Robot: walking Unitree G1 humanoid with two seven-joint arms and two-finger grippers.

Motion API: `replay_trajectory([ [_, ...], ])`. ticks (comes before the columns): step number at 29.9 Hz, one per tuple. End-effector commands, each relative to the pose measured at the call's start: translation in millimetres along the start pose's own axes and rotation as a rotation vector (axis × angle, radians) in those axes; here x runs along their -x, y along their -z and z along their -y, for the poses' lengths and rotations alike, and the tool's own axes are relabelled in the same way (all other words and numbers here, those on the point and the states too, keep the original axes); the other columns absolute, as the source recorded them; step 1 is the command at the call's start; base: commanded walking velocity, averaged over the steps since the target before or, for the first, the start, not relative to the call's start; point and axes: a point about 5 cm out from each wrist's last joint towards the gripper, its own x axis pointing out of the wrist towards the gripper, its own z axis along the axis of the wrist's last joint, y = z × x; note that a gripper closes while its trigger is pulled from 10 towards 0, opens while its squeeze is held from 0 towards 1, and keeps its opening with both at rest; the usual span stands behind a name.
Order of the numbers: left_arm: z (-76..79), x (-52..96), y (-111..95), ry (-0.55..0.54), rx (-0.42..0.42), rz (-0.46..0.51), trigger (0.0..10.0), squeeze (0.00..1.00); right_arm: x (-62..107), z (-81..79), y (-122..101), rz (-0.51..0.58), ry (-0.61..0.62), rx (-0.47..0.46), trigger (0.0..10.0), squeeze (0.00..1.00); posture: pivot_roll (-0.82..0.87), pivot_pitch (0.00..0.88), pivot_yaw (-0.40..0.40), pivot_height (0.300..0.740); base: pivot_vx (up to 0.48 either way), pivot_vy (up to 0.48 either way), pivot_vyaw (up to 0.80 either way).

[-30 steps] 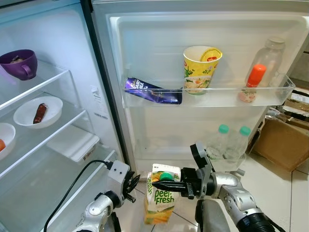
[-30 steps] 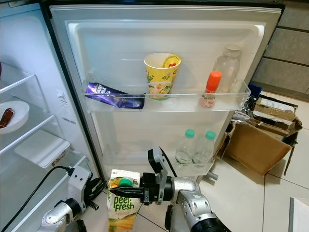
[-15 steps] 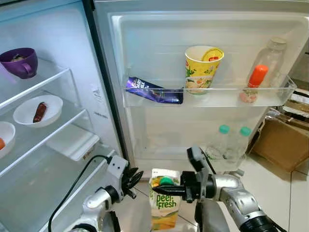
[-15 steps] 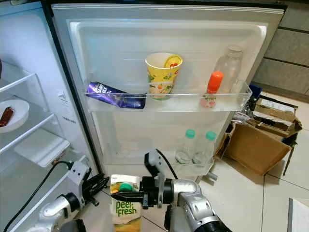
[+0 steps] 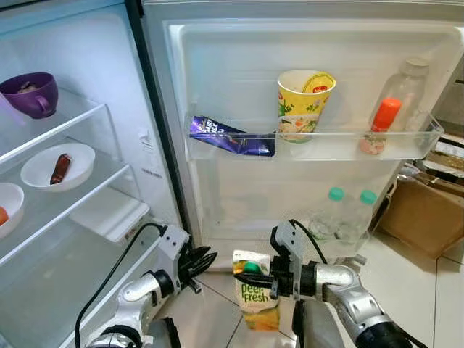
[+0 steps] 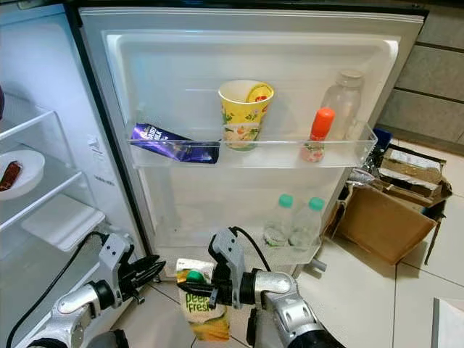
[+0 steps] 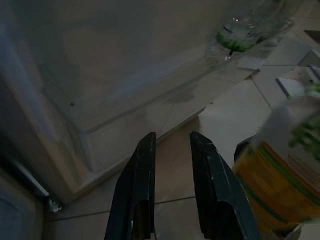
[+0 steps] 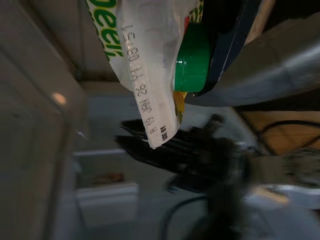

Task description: Restocking fridge

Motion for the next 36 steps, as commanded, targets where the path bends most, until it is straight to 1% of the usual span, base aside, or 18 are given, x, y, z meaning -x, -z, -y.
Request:
replay_trajectory([
  [1, 3.9, 3.5, 11, -0.014, 0.041, -0.035, 10.0, 0.0, 1.2, 5.1, -3, 0.02, 0.034, -0.005, 10.0, 0.0, -0.05, 0.019, -0.034, 0.375, 0.0, 0.0, 0.0],
  [3, 8.1, 2.5, 15, -0.006, 0.055, -0.039, 10.0, 0.0, 1.9, 3.2, -5, 0.037, 0.001, -0.022, 10.0, 0.0, -0.05, 0.019, -0.034, 0.38, 0.0, 0.0, 0.0],
  [8, 13.3, 1.5, 19, 0.002, 0.072, -0.049, 10.0, 0.0, 2.0, 1.1, -3, 0.04, -0.016, -0.031, 10.0, 0.0, -0.05, 0.019, -0.032, 0.395, 0.0, 0.0, 0.0],
  [13, 16.2, 0.2, 22, 0.005, 0.079, -0.062, 10.0, 0.0, 1.9, 2.6, 3, 0.035, 0.008, -0.049, 10.0, 0.0, -0.05, 0.018, -0.03, 0.419, 0.0, 0.0, 0.0],
  [18, 17.0, -0.1, 23, 0.004, 0.083, -0.066, 10.0, 0.0, 2.8, 3.4, 6, 0.028, 0.016, -0.058, 10.0, 0.0, -0.05, 0.019, -0.03, 0.434, 0.0, 0.0, 0.0],
  [20, 18.0, -0.2, 24, 0.004, 0.087, -0.071, 10.0, 0.0, 4.3, 3.9, 10, 0.016, 0.022, -0.07, 10.0, 0.0, -0.05, 0.019, -0.03, 0.449, 0.0, 0.0, 0.0],
  [24, 18.7, -0.2, 25, 0.003, 0.088, -0.076, 10.0, 0.0, 5.7, 4.8, 14, 0.006, 0.031, -0.077, 10.0, 0.0, -0.05, 0.017, -0.03, 0.458, 0.0, 0.0, 0.0],
  [27, 20.1, 0.6, 28, -0.002, 0.089, -0.092, 10.0, 0.0, 10.1, 8.0, 24, -0.027, 0.075, -0.098, 10.0, 0.0, -0.05, 0.015, -0.028, 0.473, 0.0, 0.0, 0.0],
  [31, 20.4, 1.5, 30, -0.006, 0.091, -0.1, 10.0, 0.0, 12.9, 9.6, 30, -0.043, 0.099, -0.113, 10.0, 0.0, -0.05, 0.015, -0.029, 0.483, 0.0, 0.0, 0.0],
  [34, 20.6, 3.7, 33, -0.017, 0.096, -0.115, 10.0, 0.0, 18.0, 10.9, 40, -0.074, 0.13, -0.137, 10.0, 0.0, -0.05, 0.014, -0.029, 0.497, 0.0, 0.0, 0.0],
  [36, 20.2, 4.8, 34, -0.023, 0.098, -0.12, 10.0, 0.0, 19.4, 10.8, 43, -0.081, 0.136, -0.145, 10.0, 0.0, -0.05, 0.015, -0.03, 0.512, 0.0, 0.0, 0.0],
])
